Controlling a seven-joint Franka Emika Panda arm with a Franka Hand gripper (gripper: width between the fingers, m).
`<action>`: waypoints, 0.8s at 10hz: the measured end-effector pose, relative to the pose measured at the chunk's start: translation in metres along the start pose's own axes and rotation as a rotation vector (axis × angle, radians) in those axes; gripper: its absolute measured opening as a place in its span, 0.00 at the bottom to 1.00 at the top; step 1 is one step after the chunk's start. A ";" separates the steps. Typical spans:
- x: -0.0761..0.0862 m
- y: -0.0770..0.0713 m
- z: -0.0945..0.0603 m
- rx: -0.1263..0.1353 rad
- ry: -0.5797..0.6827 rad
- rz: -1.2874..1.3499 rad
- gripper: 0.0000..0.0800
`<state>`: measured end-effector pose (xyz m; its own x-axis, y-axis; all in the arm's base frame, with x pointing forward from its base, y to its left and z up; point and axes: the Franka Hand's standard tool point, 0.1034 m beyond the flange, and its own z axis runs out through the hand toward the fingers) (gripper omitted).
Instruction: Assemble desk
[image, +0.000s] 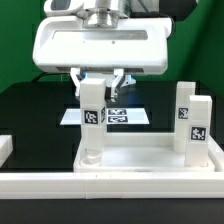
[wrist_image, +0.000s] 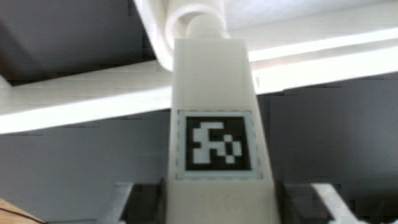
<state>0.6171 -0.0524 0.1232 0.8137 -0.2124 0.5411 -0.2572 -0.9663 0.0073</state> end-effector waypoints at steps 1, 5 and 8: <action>0.001 0.001 0.001 -0.006 0.012 -0.001 0.36; 0.002 0.007 0.001 -0.012 0.013 0.002 0.36; -0.001 0.004 0.001 -0.007 0.007 0.000 0.36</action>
Offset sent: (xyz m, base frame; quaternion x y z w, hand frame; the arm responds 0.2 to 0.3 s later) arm -0.0059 -0.0069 -0.0004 -0.0011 -0.0192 -0.0105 0.9998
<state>0.6161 -0.0563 0.1221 0.8099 -0.2110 0.5473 -0.2607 -0.9653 0.0138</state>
